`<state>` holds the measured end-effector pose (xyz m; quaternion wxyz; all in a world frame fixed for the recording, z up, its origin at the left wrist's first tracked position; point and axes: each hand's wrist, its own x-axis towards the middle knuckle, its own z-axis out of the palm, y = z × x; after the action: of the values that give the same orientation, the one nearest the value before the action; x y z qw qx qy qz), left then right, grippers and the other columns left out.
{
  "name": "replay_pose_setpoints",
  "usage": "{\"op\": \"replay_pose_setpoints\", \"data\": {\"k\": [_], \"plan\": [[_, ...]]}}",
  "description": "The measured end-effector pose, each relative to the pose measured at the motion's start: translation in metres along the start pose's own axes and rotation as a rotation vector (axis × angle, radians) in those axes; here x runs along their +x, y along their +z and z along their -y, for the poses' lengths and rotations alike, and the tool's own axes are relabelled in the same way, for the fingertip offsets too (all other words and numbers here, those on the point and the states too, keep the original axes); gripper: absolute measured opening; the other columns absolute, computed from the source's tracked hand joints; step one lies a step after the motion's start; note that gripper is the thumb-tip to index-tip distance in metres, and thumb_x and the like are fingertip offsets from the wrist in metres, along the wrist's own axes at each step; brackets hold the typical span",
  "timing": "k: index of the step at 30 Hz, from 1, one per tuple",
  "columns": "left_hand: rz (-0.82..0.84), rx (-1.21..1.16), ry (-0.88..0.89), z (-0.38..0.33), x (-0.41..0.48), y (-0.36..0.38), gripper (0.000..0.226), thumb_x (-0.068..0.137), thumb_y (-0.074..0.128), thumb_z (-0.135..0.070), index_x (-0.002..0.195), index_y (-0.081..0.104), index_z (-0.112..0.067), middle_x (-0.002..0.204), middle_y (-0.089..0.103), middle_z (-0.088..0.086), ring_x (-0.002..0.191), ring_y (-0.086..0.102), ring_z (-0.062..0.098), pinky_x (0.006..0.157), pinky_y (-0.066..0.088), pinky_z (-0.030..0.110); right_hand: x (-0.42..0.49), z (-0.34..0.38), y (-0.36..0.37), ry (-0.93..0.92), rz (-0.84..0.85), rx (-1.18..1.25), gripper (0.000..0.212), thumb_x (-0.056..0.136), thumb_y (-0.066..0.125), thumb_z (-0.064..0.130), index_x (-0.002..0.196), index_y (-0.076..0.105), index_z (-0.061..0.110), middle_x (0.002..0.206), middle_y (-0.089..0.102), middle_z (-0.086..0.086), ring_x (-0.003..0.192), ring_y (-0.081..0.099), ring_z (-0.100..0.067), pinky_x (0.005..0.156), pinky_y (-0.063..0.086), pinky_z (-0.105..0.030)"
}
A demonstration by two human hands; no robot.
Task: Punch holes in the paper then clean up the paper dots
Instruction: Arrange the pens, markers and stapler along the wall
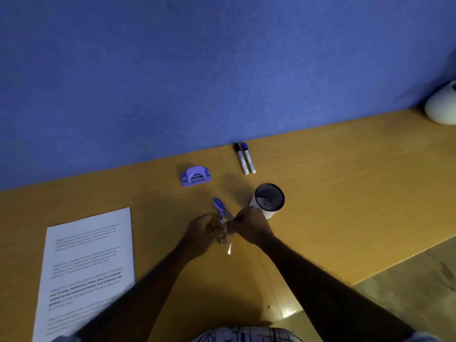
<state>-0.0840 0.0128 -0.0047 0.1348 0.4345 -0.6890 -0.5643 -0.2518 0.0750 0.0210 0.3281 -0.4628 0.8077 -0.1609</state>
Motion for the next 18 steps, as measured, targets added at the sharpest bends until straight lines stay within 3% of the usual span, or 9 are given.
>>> {"op": "replay_pose_setpoints", "data": {"k": [3,7,10,12,15,18], "plan": [[0.112,-0.129,-0.009,-0.003,-0.001,0.002,0.036,0.090,0.063,-0.042,0.118,0.062,-0.019,0.090,0.074,-0.001,0.081,0.072,0.012,0.063,0.055,0.021,-0.001,0.006,-0.003,0.005,-0.001,0.274,0.026,0.089,0.069,0.032,0.080,0.073,0.008,0.067,0.069,-0.002,0.048,0.058,-0.006,0.046,0.046,-0.020],[0.013,-0.150,-0.083,0.002,-0.004,-0.008,0.034,0.089,0.064,-0.045,0.115,0.063,-0.023,0.094,0.073,0.002,0.082,0.072,0.015,0.061,0.057,0.026,-0.002,0.011,0.008,0.058,0.019,0.460,0.037,0.097,0.057,0.037,0.087,0.068,0.003,0.077,0.069,-0.012,0.059,0.063,-0.019,0.053,0.051,-0.032],[-0.138,-0.183,-0.113,0.006,-0.007,-0.020,0.032,0.089,0.064,-0.043,0.110,0.066,-0.020,0.086,0.073,0.001,0.070,0.070,0.011,0.057,0.056,0.025,0.000,0.009,0.023,0.030,-0.045,0.095,0.022,0.093,0.058,0.033,0.088,0.062,0.011,0.082,0.065,-0.007,0.071,0.061,-0.026,0.053,0.043,-0.034],[-0.221,-0.234,-0.139,0.011,-0.008,-0.028,0.031,0.089,0.066,-0.039,0.109,0.066,-0.015,0.081,0.072,0.004,0.061,0.066,0.011,0.056,0.054,0.028,0.000,0.009,0.033,0.028,-0.020,-0.084,0.029,0.085,0.068,0.033,0.108,0.060,0.017,0.091,0.064,-0.002,0.076,0.059,-0.018,0.051,0.037,-0.025],[-0.256,-0.251,-0.154,0.015,-0.010,-0.038,0.029,0.090,0.066,-0.035,0.109,0.065,-0.014,0.084,0.072,0.012,0.065,0.067,0.021,0.065,0.055,0.039,0.002,0.011,0.045,0.019,0.030,-0.168,0.047,0.080,0.074,0.036,0.118,0.055,0.018,0.084,0.055,0.006,0.065,0.053,-0.005,0.045,0.033,-0.016],[-0.267,-0.318,-0.149,0.017,-0.010,-0.044,0.028,0.091,0.064,-0.030,0.112,0.064,-0.011,0.085,0.070,0.014,0.061,0.067,0.011,0.071,0.058,0.042,0.005,0.012,0.052,0.055,0.043,-0.207,0.046,0.080,0.074,0.037,0.117,0.056,0.017,0.085,0.056,0.006,0.064,0.051,-0.004,0.044,0.032,-0.016]]}}
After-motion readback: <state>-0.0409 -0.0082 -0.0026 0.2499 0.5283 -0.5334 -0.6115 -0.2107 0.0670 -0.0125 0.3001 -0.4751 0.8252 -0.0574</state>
